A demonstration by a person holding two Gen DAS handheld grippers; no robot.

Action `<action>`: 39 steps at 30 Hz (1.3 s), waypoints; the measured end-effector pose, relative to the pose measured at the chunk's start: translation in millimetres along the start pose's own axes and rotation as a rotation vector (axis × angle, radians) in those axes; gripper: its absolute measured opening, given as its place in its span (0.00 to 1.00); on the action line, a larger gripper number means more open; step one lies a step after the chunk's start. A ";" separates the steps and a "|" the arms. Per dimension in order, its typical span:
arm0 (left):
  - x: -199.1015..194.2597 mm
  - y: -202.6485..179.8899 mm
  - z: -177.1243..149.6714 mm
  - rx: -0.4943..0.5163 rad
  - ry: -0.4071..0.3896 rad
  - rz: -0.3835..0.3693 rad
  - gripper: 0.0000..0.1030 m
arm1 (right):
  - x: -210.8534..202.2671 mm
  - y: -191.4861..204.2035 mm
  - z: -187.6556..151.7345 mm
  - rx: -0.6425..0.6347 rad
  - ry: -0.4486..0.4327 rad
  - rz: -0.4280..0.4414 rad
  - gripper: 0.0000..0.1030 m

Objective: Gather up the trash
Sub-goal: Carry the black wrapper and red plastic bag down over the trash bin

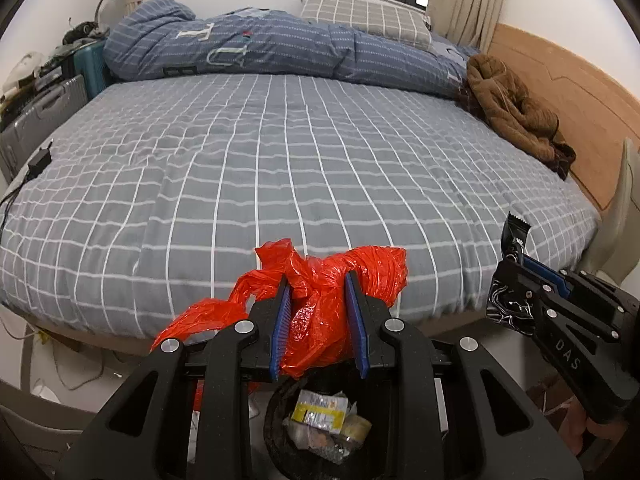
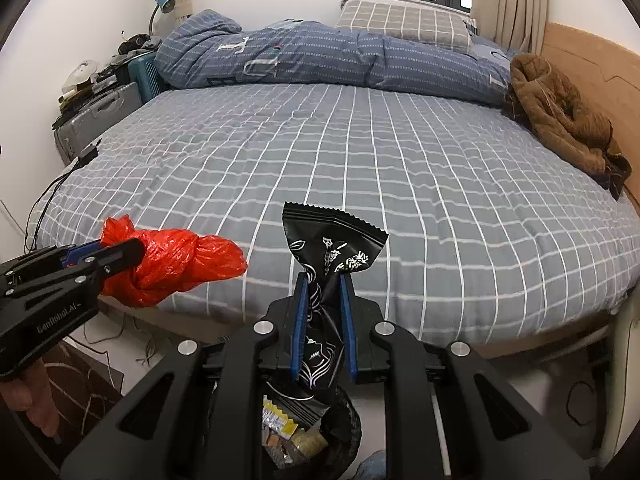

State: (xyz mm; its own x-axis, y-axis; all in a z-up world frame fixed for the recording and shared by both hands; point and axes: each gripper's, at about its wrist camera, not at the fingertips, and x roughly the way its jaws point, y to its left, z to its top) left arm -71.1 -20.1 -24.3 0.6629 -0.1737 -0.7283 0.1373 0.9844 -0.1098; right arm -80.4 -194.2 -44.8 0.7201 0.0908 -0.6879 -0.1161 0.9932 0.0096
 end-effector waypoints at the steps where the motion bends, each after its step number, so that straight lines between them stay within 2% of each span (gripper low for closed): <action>1: -2.1 -0.4 -4.8 0.002 0.003 0.000 0.25 | -1.6 0.9 -3.4 -0.001 0.003 0.001 0.15; 9: -11.3 0.5 -32.0 -0.008 0.035 0.009 0.25 | -12.8 4.9 -31.9 0.005 0.027 0.005 0.15; 22: -11.0 4.1 -79.2 -0.032 0.134 0.028 0.25 | -13.6 10.2 -68.2 0.012 0.107 0.012 0.16; 31: 13.2 9.0 -106.3 -0.049 0.214 0.016 0.25 | 12.4 9.5 -96.4 0.007 0.202 -0.005 0.16; 39: 47.3 -0.2 -119.7 -0.026 0.280 -0.004 0.25 | 42.8 -12.5 -108.3 0.056 0.271 -0.016 0.16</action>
State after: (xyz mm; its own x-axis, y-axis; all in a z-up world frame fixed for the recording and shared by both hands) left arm -127.8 -25.2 -139.7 0.4324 -0.1665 -0.8862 0.1182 0.9848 -0.1274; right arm -122.2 -210.7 -153.0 0.5118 0.0596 -0.8570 -0.0629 0.9975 0.0318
